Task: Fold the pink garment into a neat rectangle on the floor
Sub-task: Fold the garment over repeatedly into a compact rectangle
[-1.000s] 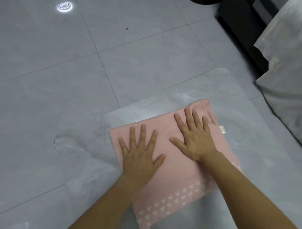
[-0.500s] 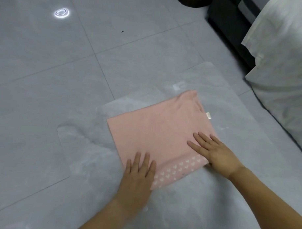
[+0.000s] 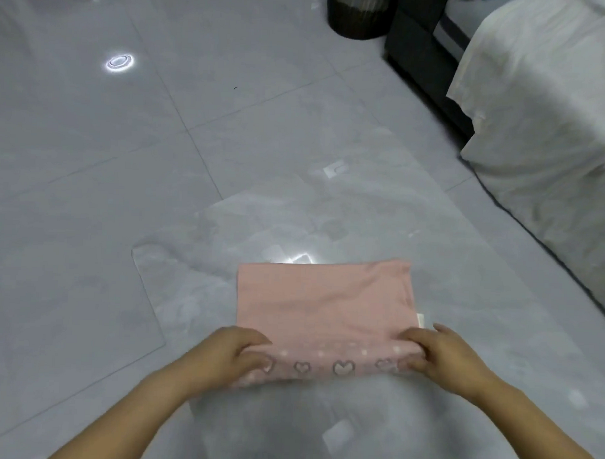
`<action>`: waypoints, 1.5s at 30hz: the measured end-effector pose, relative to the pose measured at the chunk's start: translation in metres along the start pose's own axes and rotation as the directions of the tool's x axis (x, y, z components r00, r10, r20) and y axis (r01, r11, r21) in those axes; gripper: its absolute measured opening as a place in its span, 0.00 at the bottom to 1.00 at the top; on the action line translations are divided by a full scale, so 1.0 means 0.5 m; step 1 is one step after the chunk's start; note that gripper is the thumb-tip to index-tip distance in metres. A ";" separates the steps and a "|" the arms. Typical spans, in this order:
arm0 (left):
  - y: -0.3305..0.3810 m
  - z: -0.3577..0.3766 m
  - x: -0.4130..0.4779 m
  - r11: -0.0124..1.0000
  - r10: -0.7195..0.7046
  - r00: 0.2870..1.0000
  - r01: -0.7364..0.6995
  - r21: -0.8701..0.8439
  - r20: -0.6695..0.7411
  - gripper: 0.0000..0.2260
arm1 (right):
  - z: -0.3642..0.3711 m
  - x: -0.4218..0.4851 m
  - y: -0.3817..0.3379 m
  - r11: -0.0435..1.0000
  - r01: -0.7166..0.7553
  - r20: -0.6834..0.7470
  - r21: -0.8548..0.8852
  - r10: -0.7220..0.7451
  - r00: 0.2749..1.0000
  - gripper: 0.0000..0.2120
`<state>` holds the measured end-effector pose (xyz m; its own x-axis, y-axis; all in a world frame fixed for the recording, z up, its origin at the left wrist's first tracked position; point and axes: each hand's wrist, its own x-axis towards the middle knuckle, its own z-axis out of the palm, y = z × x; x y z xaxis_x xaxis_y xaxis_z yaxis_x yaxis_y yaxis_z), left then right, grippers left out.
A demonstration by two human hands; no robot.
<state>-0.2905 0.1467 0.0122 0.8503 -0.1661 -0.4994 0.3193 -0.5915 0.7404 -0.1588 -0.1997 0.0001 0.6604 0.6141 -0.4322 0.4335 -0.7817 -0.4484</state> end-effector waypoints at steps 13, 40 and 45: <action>-0.025 -0.064 0.193 0.977 -0.214 0.760 0.182 -0.115 -0.613 0.03 | -0.031 0.193 -0.023 0.969 -0.229 -0.458 -0.098 0.160 0.874 0.21; -0.027 0.063 0.165 0.901 -0.404 0.737 0.422 -0.098 -0.542 0.37 | 0.050 0.192 -0.055 0.726 -0.520 -0.194 0.450 0.648 0.736 0.47; -0.007 0.046 0.179 0.913 -0.399 0.681 0.354 -0.202 -0.614 0.39 | 0.025 0.176 -0.034 0.591 -0.407 -0.176 0.696 0.691 0.701 0.47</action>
<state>-0.2250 0.1155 -0.0455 0.7085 0.6074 -0.3593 0.6766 -0.4400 0.5904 -0.1158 -0.1310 -0.0397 0.8706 -0.1282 -0.4750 -0.4396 -0.6364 -0.6338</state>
